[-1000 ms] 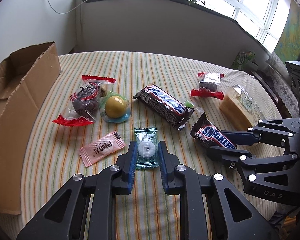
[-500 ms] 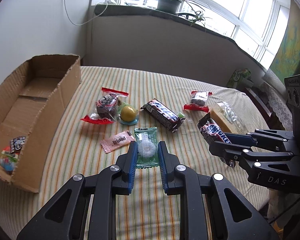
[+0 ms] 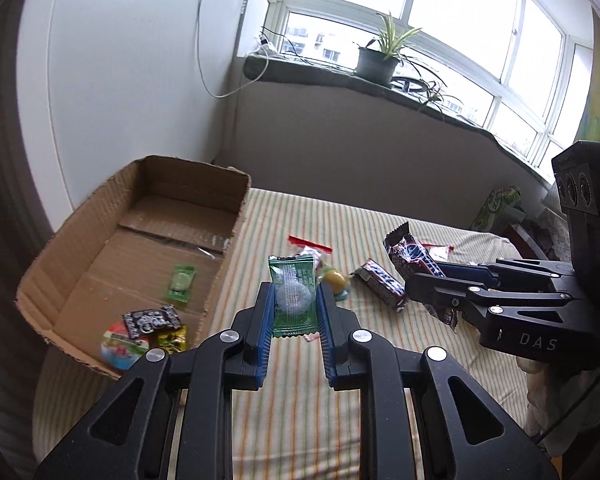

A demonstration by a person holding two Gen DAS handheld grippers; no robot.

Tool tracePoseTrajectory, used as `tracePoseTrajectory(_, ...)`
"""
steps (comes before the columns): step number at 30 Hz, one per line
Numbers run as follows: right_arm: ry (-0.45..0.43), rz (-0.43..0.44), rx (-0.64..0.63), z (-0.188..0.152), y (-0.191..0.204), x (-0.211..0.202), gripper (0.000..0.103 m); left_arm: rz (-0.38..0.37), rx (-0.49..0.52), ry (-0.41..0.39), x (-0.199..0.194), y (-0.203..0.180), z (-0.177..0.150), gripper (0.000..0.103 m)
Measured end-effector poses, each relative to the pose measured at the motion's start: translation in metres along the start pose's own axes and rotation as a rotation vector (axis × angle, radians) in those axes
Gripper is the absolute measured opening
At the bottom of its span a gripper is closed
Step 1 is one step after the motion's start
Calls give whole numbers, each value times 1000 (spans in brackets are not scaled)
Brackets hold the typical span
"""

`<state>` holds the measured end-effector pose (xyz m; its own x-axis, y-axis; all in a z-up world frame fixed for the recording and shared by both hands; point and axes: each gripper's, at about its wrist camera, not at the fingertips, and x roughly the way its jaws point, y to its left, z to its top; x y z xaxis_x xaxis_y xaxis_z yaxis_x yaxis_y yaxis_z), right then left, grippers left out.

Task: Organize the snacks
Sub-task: 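Carry the Snickers and mint packet into the box and open both tools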

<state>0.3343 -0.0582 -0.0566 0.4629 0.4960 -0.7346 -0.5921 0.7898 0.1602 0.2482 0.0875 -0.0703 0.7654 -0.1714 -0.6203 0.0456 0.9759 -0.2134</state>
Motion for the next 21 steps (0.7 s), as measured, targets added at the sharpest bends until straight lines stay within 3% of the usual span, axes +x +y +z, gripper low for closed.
tracePoseTrajectory(13, 19, 65, -76, 58, 54, 68, 32, 96, -70, -38, -9, 71, 10, 19)
tracePoseTrajectory(21, 57, 76, -114, 74, 76, 111, 32, 125, -113, -25, 3, 100, 11, 19)
